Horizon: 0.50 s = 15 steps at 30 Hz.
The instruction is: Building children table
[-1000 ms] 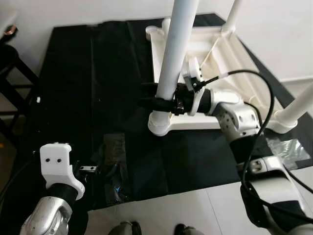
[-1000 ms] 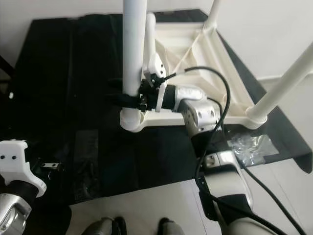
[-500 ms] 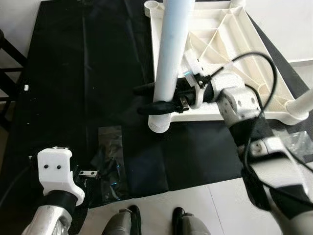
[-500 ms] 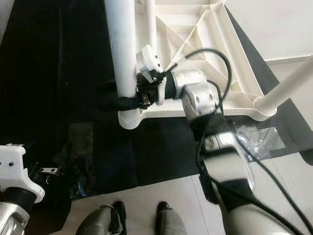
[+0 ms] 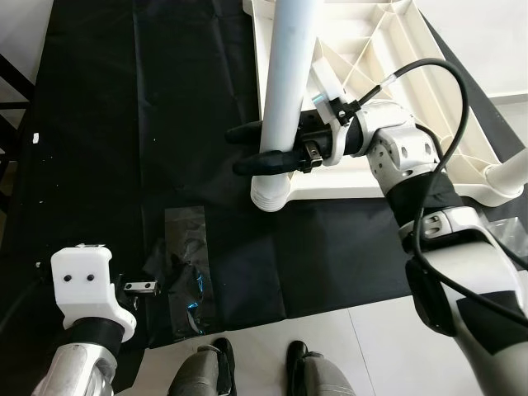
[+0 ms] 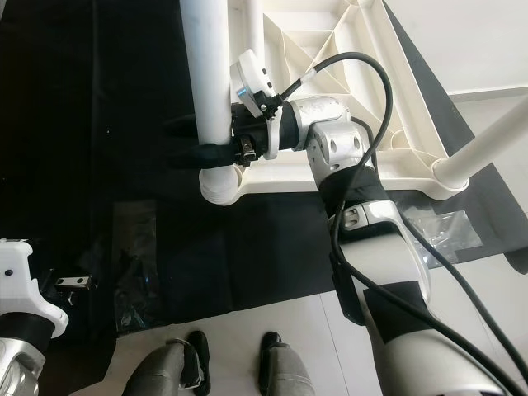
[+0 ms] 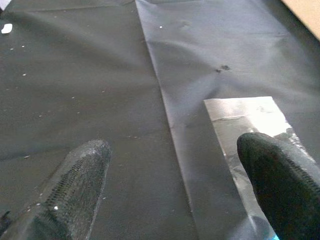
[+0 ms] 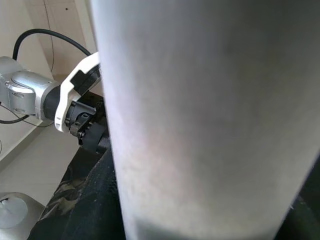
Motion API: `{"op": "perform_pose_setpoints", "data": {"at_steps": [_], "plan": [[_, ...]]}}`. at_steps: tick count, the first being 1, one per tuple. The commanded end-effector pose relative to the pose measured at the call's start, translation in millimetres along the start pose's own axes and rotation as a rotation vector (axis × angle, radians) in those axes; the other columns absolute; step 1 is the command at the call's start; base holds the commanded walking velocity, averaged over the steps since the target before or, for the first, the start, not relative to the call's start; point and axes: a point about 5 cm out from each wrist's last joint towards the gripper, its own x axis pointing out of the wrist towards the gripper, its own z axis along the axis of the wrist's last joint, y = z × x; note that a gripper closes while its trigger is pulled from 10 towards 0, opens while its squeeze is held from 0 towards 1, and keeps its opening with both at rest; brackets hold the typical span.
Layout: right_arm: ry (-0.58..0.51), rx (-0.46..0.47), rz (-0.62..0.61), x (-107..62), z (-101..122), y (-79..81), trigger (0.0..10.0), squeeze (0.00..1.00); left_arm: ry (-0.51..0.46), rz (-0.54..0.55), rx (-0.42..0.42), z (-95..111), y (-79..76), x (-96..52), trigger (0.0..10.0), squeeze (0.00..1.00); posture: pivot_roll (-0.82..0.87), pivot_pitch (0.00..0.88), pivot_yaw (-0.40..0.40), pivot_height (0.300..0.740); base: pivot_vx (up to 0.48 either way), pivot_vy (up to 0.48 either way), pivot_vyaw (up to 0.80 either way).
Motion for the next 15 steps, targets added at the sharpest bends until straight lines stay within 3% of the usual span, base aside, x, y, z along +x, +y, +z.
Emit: {"op": "perform_pose_setpoints", "data": {"at_steps": [1, 8, 11, 15], "plan": [[0.006, -0.037, 0.033, 6.5, 2.8, -0.3, 10.0, 0.0, 0.03, 0.016, -0.012, -5.7, 0.7, -1.2, 10.0, 0.0, 0.08, 0.346, -0.052, 0.74, 0.0, 0.0, 0.0], [0.02, -0.049, 0.004, 10.1, 0.0, -2.7, 10.0, 0.0, 0.029, 0.025, -0.011, -5.8, 1.0, -0.2, 10.0, 0.0, 0.08, 0.338, -0.058, 0.74, 0.0, 0.0, 0.0], [-0.05, -0.058, -0.212, 20.4, 1.4, -11.4, 10.0, 0.0, 0.011, 0.069, -0.02, -5.0, 3.9, 6.0, 10.0, 0.0, 0.08, 0.293, -0.07, 0.74, 0.0, 0.0, 0.0], [-0.099, -0.053, -0.326, 23.8, 1.8, -10.4, 10.0, 0.0, -0.02, 0.113, -0.022, -2.7, 8.5, 13.6, 10.0, 0.0, 0.07, 0.256, -0.082, 0.74, 0.0, 0.0, 0.0]]}}
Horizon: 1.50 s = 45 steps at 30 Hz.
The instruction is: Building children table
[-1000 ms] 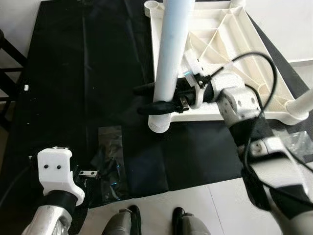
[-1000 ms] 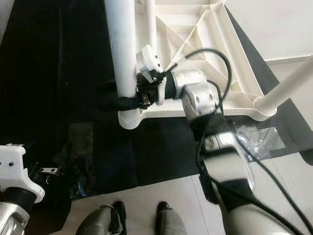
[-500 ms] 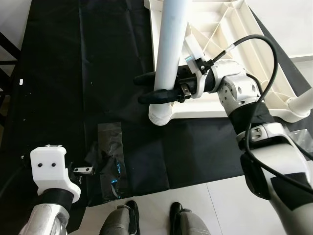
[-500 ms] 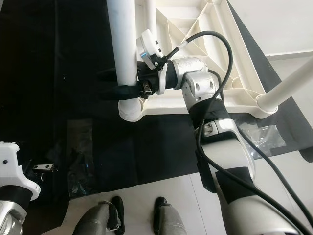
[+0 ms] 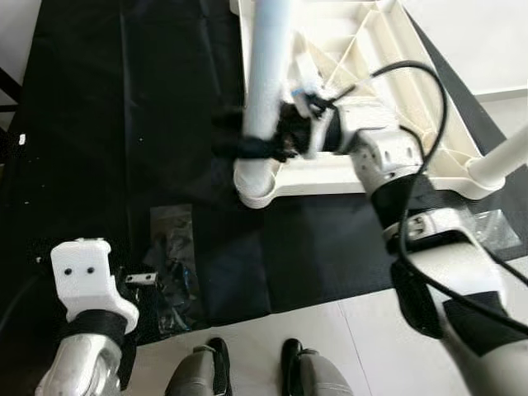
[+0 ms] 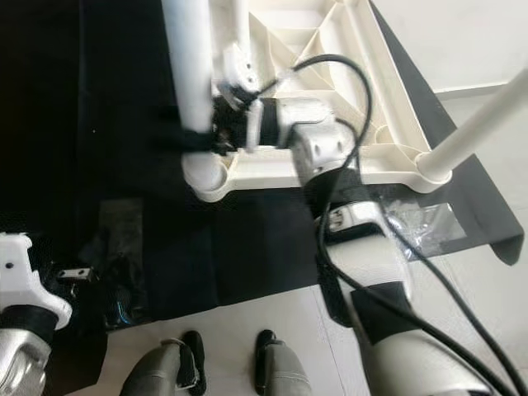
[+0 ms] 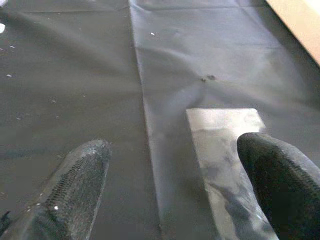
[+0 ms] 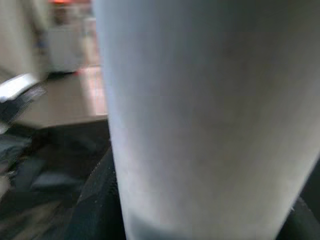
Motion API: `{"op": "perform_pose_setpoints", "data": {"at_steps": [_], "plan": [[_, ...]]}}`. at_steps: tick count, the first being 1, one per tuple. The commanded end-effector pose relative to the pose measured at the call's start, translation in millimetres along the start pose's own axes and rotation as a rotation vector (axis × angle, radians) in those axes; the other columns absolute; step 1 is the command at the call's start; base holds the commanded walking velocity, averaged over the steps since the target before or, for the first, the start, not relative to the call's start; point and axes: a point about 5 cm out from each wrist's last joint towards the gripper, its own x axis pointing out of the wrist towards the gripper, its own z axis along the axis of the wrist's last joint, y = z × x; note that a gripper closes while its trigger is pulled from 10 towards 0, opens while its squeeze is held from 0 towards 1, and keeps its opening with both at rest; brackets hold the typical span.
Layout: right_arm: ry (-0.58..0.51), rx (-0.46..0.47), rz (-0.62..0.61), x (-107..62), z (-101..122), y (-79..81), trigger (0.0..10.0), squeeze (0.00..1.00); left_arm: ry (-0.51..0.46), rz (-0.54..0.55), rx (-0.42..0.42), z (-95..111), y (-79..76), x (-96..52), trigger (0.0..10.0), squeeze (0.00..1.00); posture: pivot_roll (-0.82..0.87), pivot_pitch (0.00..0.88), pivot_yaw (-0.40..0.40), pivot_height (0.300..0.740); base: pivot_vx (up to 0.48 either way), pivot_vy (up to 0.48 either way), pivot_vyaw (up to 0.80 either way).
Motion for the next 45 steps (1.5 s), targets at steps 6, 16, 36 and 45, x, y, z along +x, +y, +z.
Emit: {"op": "perform_pose_setpoints", "data": {"at_steps": [6, 16, 36, 45], "plan": [[-0.049, 0.002, -0.103, 1.1, 0.5, 6.7, 10.0, 0.0, -0.016, 0.064, 0.025, -2.2, 7.6, 7.2, 10.0, 0.0, 0.05, 0.234, -0.09, 0.74, 0.0, 0.0, 0.0], [-0.19, 0.022, -0.389, 9.0, 16.2, 28.2, 10.0, 0.0, -0.154, 0.019, -0.061, 22.2, 3.0, 39.5, 10.0, 0.0, -0.01, 0.142, -0.053, 0.74, 0.0, 0.0, 0.0], [-0.059, 0.129, -0.69, -3.7, -29.2, 49.7, 10.0, 0.0, -0.164, -0.115, -0.139, 28.5, 0.1, 47.4, 10.0, 0.0, 0.05, 0.079, -0.02, 0.74, 0.182, 0.0, 0.36], [0.015, 0.123, -0.625, -3.2, -32.8, 56.5, 10.0, 0.0, -0.102, -0.173, -0.183, 16.1, -12.1, 44.9, 10.0, 0.0, 0.04, 0.083, -0.018, 0.74, 0.286, 0.0, 0.09]]}}
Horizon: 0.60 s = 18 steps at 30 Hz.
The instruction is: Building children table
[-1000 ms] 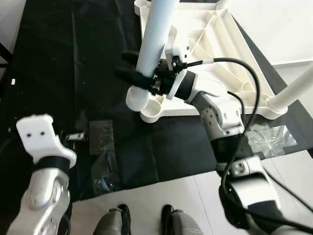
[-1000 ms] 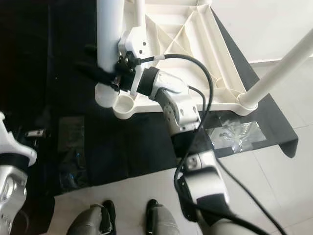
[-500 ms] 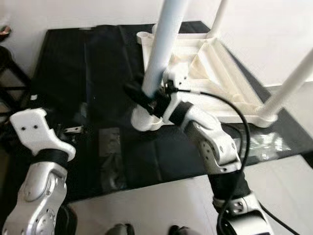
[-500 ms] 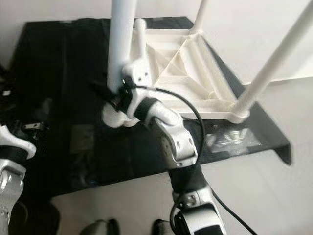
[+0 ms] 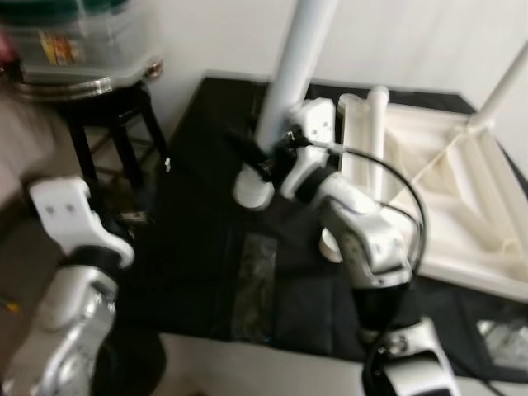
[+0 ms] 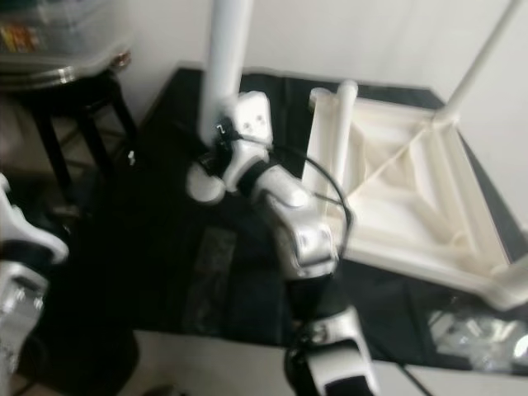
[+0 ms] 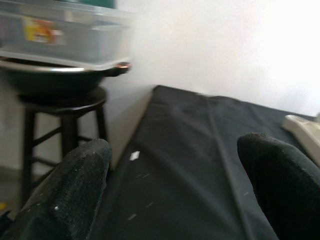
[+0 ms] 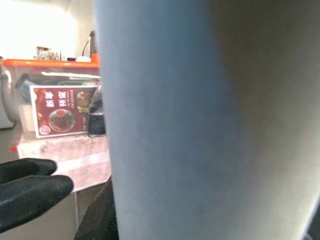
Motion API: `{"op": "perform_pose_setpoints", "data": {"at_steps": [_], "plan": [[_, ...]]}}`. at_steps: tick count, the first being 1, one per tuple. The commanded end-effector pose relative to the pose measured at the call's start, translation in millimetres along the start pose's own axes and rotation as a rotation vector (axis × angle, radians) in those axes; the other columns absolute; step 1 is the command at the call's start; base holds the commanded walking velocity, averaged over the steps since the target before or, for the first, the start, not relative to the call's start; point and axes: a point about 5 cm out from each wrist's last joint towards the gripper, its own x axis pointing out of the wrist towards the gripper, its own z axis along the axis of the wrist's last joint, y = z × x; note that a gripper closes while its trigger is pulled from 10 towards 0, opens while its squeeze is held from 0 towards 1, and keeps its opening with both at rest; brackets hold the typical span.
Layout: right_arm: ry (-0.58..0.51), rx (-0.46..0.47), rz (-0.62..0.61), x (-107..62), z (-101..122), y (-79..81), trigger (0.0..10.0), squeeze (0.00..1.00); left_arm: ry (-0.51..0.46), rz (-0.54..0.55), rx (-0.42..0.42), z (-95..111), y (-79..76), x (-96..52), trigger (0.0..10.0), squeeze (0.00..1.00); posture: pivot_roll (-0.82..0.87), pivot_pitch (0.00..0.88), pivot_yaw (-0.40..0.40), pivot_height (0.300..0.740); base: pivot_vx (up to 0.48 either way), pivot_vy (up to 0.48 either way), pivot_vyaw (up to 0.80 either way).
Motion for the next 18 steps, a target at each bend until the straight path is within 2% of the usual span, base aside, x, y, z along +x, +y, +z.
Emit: {"op": "perform_pose_setpoints", "data": {"at_steps": [1, 2, 5, 6, 9, 10, 12, 14, 15, 16, 18], "plan": [[0.006, -0.016, -0.004, -6.0, 2.9, -5.4, 10.0, 0.0, 0.066, -0.041, -0.014, -11.6, -6.4, -4.0, 10.0, 0.0, 0.04, 0.084, -0.018, 0.74, 0.0, 0.0, 0.0], [0.006, -0.016, -0.004, -6.0, 2.9, -5.4, 10.0, 0.0, 0.066, -0.041, -0.014, -11.6, -6.4, -4.0, 10.0, 0.0, 0.04, 0.084, -0.018, 0.74, 0.0, 0.0, 0.0], [0.053, -0.031, 0.122, -9.7, 2.2, -0.6, 10.0, 0.0, 0.149, -0.136, 0.001, -26.9, -15.0, -14.2, 10.0, 0.0, 0.05, 0.088, -0.016, 0.74, 0.0, 0.0, 0.0], [0.053, -0.031, 0.122, -9.7, 2.2, -0.6, 10.0, 0.0, 0.149, -0.136, 0.001, -26.9, -15.0, -14.2, 10.0, 0.0, 0.05, 0.088, -0.016, 0.74, 0.0, 0.0, 0.0], [0.092, -0.042, 0.237, -16.5, 2.4, 2.5, 10.0, 0.0, 0.206, -0.179, 0.009, -37.8, -17.6, -23.0, 10.0, 0.0, 0.04, 0.09, -0.016, 0.74, 0.0, 0.0, 0.0], [0.105, -0.046, 0.318, -24.3, 4.9, 2.3, 10.0, 0.0, 0.227, -0.201, 0.015, -41.0, -18.1, -28.4, 10.0, 0.0, 0.04, 0.098, -0.018, 0.74, 0.0, -0.472, 0.0], [0.105, -0.046, 0.318, -24.3, 4.9, 2.3, 10.0, 0.0, 0.227, -0.201, 0.015, -41.0, -18.1, -28.4, 10.0, 0.0, 0.04, 0.098, -0.018, 0.74, 0.0, -0.472, 0.0], [0.145, -0.019, 0.456, -39.9, 8.7, -0.3, 10.0, 0.0, 0.264, -0.241, 0.0, -46.4, -20.4, -38.1, 10.0, 0.0, 0.04, 0.103, -0.019, 0.74, 0.0, -0.472, 0.0], [0.145, -0.019, 0.456, -39.9, 8.7, -0.3, 10.0, 0.0, 0.264, -0.241, 0.0, -46.4, -20.4, -38.1, 10.0, 0.0, 0.04, 0.103, -0.019, 0.74, 0.0, -0.472, 0.0], [0.17, -0.028, 0.528, -49.4, 10.0, -2.3, 10.0, 0.0, 0.289, -0.254, -0.007, -50.1, -22.0, -42.8, 10.0, 0.0, 0.05, 0.109, -0.018, 0.74, 0.0, -0.469, 0.0], [0.17, -0.028, 0.528, -49.4, 10.0, -2.3, 10.0, 0.0, 0.289, -0.254, -0.007, -50.1, -22.0, -42.8, 10.0, 0.0, 0.05, 0.109, -0.018, 0.74, 0.0, -0.469, 0.0]]}}
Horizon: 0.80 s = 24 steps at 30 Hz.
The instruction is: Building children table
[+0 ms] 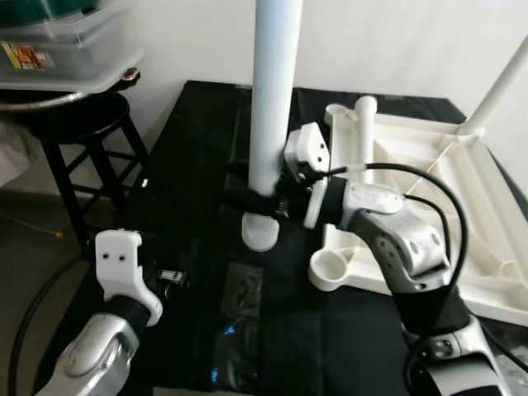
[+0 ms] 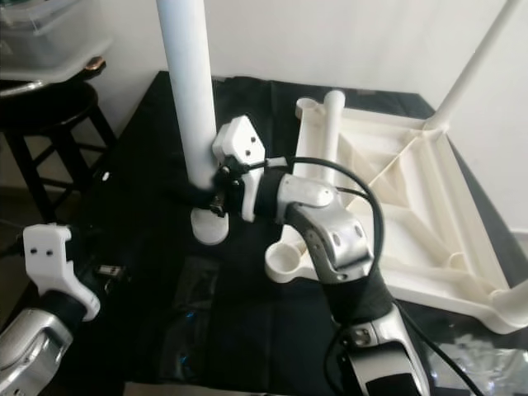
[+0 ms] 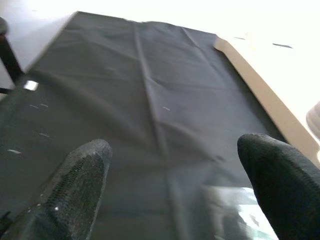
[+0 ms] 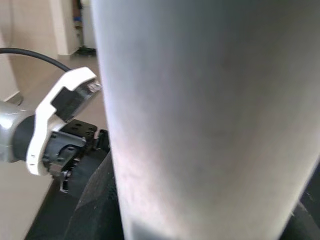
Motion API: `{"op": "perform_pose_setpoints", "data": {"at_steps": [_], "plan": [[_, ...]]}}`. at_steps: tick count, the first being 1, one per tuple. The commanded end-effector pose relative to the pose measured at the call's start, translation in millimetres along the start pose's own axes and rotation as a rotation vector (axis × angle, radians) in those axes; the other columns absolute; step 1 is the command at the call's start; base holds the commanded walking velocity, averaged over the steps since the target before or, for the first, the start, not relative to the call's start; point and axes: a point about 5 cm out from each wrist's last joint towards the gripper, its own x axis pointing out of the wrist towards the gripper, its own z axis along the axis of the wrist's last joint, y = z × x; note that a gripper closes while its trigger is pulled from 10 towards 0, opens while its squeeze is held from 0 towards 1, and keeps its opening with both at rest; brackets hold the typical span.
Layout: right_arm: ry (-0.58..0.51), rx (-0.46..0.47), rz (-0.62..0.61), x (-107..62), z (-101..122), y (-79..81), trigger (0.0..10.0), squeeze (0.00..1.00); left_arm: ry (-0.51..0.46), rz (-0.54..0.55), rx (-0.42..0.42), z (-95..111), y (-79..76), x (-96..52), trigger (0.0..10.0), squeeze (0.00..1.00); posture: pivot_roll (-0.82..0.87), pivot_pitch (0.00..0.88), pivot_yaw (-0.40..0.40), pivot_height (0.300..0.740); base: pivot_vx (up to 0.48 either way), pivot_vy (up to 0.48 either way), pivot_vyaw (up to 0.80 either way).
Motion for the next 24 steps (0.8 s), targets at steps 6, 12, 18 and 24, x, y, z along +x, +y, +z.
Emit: {"op": "perform_pose_setpoints", "data": {"at_steps": [6, 12, 18, 24], "plan": [[0.03, 0.006, 0.069, -14.5, -2.4, 1.5, 10.0, 0.0, 0.035, -0.037, 0.004, -6.2, -6.3, -3.5, 10.0, 0.0, 0.04, 0.127, -0.015, 0.74, 0.0, -0.314, 0.0], [0.04, 0.055, 0.075, -17.4, -7.1, -3.1, 10.0, 0.0, 0.046, -0.046, 0.026, -7.7, -4.7, -6.7, 10.0, 0.0, 0.04, 0.143, -0.008, 0.74, 0.0, 0.0, 0.0], [0.033, 0.09, 0.055, -7.6, -13.9, -8.5, 10.0, 0.0, 0.045, -0.056, 0.032, -7.6, -4.5, -8.1, 10.0, 0.0, 0.03, 0.16, -0.008, 0.74, 0.0, 0.0, 0.0], [-0.016, 0.161, 0.003, 11.3, -22.1, -16.8, 10.0, 0.0, 0.031, -0.047, 0.049, -5.2, -3.6, -8.2, 10.0, 0.0, 0.04, 0.182, -0.015, 0.74, 0.0, 0.0, 0.0]]}}
